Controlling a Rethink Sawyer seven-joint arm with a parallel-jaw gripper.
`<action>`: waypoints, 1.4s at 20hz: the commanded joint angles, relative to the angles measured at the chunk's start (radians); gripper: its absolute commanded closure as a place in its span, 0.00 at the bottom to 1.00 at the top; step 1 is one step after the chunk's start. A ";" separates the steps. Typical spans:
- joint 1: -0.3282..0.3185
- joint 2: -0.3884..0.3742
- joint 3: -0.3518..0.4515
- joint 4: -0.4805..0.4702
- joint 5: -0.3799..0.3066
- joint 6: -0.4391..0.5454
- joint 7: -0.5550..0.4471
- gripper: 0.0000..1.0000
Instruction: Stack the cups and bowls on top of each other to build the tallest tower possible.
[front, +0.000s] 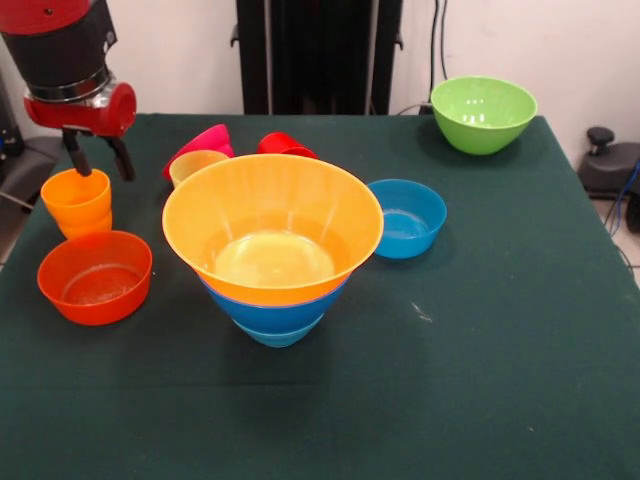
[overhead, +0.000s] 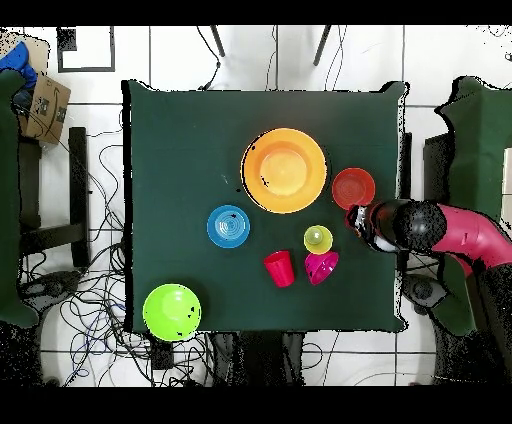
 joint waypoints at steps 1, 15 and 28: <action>0.029 0.086 -0.028 -0.001 -0.107 -0.096 -0.153 0.00; 0.053 0.201 -0.021 -0.104 -0.145 -0.160 -0.184 0.00; 0.031 0.119 -0.041 -0.038 -0.148 -0.130 -0.173 0.00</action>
